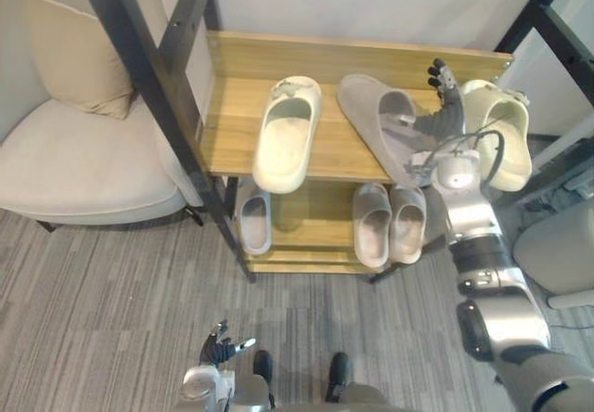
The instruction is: Organize the slippers on the shoe rack
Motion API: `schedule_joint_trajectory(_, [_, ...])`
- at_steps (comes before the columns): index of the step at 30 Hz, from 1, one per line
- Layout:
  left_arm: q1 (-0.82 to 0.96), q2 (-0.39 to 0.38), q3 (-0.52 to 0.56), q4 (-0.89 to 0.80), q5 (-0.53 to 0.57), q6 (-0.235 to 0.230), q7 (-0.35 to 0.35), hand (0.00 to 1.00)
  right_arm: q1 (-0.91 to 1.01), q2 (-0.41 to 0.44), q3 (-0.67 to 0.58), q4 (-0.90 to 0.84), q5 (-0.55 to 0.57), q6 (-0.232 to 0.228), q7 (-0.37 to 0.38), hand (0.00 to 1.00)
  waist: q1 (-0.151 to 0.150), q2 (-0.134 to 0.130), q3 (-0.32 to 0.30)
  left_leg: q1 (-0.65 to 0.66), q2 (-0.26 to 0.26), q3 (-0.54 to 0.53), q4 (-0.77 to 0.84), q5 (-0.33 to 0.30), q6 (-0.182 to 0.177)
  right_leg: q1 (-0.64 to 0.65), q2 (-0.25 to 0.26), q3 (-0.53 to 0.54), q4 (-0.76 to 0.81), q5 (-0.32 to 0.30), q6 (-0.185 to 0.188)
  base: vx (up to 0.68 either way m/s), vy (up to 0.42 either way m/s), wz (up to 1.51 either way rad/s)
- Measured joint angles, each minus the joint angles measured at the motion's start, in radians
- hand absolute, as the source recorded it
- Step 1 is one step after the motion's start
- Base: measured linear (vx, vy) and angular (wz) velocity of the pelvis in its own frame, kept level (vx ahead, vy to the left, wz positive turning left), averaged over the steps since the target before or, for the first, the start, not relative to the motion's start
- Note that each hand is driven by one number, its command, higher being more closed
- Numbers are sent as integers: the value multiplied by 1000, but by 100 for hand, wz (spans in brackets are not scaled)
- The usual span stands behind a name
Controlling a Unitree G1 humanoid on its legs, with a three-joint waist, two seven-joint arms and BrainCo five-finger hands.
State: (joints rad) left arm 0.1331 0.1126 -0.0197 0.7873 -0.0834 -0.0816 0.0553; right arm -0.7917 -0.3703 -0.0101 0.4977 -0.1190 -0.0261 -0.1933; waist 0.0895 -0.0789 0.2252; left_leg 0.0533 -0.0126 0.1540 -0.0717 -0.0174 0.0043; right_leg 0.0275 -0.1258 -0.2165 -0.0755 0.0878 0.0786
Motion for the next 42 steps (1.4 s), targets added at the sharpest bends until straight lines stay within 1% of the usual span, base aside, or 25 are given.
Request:
schedule_joint_trajectory(3, [-3, 2, 0, -2, 0, -1, 0, 0, -10, -24, 24, 5, 0, 0, 9, 0, 7, -3, 5, 0, 0, -2, -19, 15, -2, -8, 1, -4, 0, 0, 0, -51, -15, 3])
schedule_joint_trajectory(5, [-5, 2, 0, -3, -2, -2, 0, 0, -49, -28, 25, 74, 0, 5, 25, 0, 13, -6, 6, 0, 0, -11, -29, 24, -2, -8, 2, -24, 0, 0, 0, -68, -23, 10])
schedule_joint_trajectory(9, [-12, 10, 0, -3, -10, -12, 0, 0, -95, -43, 62, 127, 0, 8, 40, 0, 20, -17, 22, 0, 1, -16, -30, 28, -3, -6, 2, -30, 0, -1, -1, -39, -10, 4])
schedule_joint_trajectory(10, [-16, 14, 0, -3, -10, -15, -1, 0, -110, -48, 67, 142, 0, 8, 47, 100, 21, -22, 30, -2, 1, -20, -30, 30, -3, -5, 2, -34, 1, -1, -1, -43, -14, 10])
schedule_joint_trajectory(12, [-26, 20, 0, -2, -10, -18, -1, 0, -132, -63, 78, 162, 0, 9, 64, 100, 24, -31, 43, -7, 2, -29, -30, 35, -5, -6, 2, -45, 2, -3, -4, -46, -17, 14])
schedule_joint_trajectory(15, [-29, 23, 0, 0, -18, -20, -1, 0, -163, -68, 108, 198, 1, 9, 93, 100, 28, -37, 46, -8, 3, -29, -30, 36, -6, -6, 3, -46, 2, -4, -5, -9, -4, 2])
schedule_joint_trajectory(24, [-39, 24, 0, 3, -19, -20, -1, 0, -169, -62, 145, 172, 13, -5, 95, 100, 40, -44, 50, -7, 5, -26, -30, 36, -7, -6, 5, -47, 2, -6, -9, 0, 0, 0])
schedule_joint_trajectory(28, [-39, 24, 0, 3, -19, -19, -1, 0, -110, -62, 150, 82, 42, -12, 97, 100, 39, -45, 51, -3, 6, -25, -30, 36, -7, -1, 5, -48, 2, -6, -9, 0, 0, 0])
schedule_joint_trajectory(35, [-39, 25, 0, 10, -19, -19, -1, 0, 20, -63, 147, -59, 42, -35, 98, 100, 29, -47, 49, 12, 6, -6, -30, 35, -8, 8, 4, -39, 5, -6, -8, -23, -1, -3])
schedule_joint_trajectory(37, [-39, 26, 0, 11, -19, -19, -2, 0, 37, -63, 145, -77, 43, -36, 101, 100, 28, -47, 49, 15, 6, -2, -30, 35, -8, 8, 4, -35, 6, -6, -8, -36, -2, -11])
schedule_joint_trajectory(42, [-39, 29, 0, 29, -19, -18, -14, 0, 121, -63, 119, -148, 43, -45, 102, 100, 13, -46, 41, 17, 5, 0, -30, 35, -7, 5, 4, -25, 6, -6, -8, -24, -3, -5])
